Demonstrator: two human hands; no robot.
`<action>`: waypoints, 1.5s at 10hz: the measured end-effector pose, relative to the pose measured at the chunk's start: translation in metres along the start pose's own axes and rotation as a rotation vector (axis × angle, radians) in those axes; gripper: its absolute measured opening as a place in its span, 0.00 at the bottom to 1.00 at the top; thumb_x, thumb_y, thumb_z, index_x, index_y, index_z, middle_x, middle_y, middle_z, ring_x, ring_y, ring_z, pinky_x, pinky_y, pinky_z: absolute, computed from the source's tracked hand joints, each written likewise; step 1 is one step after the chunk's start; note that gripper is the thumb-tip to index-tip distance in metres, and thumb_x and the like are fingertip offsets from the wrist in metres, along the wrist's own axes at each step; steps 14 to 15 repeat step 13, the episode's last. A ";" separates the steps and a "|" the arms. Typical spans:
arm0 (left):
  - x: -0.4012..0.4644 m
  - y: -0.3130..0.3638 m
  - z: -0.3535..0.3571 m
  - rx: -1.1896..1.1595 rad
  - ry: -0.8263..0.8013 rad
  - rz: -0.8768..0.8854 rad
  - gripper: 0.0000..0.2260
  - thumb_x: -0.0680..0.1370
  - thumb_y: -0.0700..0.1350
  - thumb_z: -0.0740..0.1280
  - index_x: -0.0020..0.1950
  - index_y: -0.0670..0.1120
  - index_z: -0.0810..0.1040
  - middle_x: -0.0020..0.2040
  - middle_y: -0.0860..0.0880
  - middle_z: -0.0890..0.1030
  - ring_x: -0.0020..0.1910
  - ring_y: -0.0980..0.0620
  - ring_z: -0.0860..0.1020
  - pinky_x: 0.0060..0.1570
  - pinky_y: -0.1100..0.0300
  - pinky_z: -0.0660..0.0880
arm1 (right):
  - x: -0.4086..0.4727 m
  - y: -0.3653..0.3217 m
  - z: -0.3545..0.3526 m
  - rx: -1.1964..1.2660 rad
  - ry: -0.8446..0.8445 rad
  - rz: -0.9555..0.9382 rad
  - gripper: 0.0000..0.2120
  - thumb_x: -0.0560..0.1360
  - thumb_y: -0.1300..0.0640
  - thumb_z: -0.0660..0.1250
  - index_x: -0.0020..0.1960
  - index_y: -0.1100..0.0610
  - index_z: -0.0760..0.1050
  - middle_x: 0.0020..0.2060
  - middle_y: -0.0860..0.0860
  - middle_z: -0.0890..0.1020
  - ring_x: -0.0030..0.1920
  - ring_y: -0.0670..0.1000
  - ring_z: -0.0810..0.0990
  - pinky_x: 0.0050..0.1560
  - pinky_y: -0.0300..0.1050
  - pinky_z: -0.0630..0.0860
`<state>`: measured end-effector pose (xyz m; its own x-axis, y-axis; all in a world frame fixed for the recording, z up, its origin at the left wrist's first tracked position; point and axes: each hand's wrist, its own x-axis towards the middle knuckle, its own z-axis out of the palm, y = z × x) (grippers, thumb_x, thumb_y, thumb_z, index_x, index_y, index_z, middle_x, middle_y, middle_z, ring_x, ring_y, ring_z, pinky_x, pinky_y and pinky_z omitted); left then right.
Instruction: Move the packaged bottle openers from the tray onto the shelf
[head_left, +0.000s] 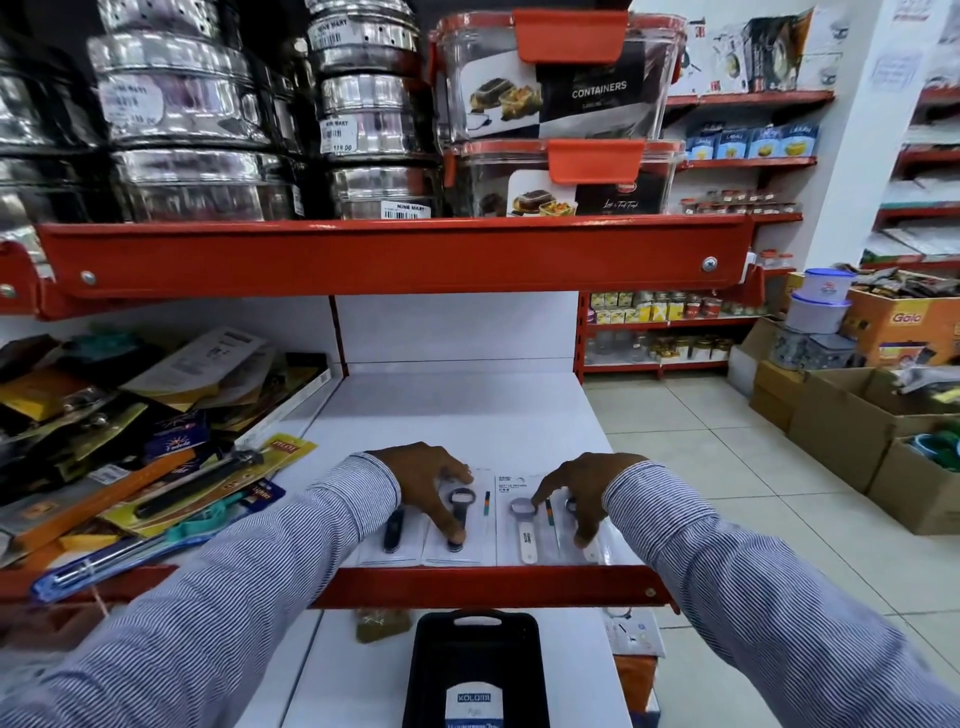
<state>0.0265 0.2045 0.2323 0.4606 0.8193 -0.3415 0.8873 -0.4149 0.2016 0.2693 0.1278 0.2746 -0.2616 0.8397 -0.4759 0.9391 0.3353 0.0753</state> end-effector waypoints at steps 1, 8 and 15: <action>-0.005 -0.002 0.003 -0.015 0.009 -0.002 0.51 0.53 0.72 0.76 0.74 0.58 0.71 0.78 0.57 0.68 0.77 0.53 0.67 0.78 0.51 0.62 | -0.001 -0.002 -0.001 0.002 -0.001 0.008 0.36 0.71 0.56 0.76 0.74 0.43 0.66 0.75 0.49 0.66 0.73 0.54 0.68 0.72 0.55 0.71; -0.042 -0.041 -0.006 0.123 -0.064 -0.120 0.45 0.64 0.67 0.77 0.78 0.57 0.65 0.81 0.53 0.63 0.79 0.49 0.63 0.78 0.50 0.57 | 0.004 -0.002 0.001 0.007 0.007 0.053 0.36 0.69 0.55 0.78 0.72 0.39 0.67 0.75 0.47 0.66 0.73 0.54 0.69 0.70 0.53 0.71; -0.057 -0.021 0.001 0.079 -0.018 -0.091 0.49 0.62 0.68 0.77 0.79 0.59 0.62 0.81 0.55 0.61 0.80 0.50 0.60 0.78 0.51 0.57 | 0.004 -0.005 0.002 -0.002 -0.006 0.063 0.37 0.70 0.55 0.77 0.74 0.41 0.66 0.76 0.48 0.65 0.74 0.54 0.68 0.72 0.53 0.70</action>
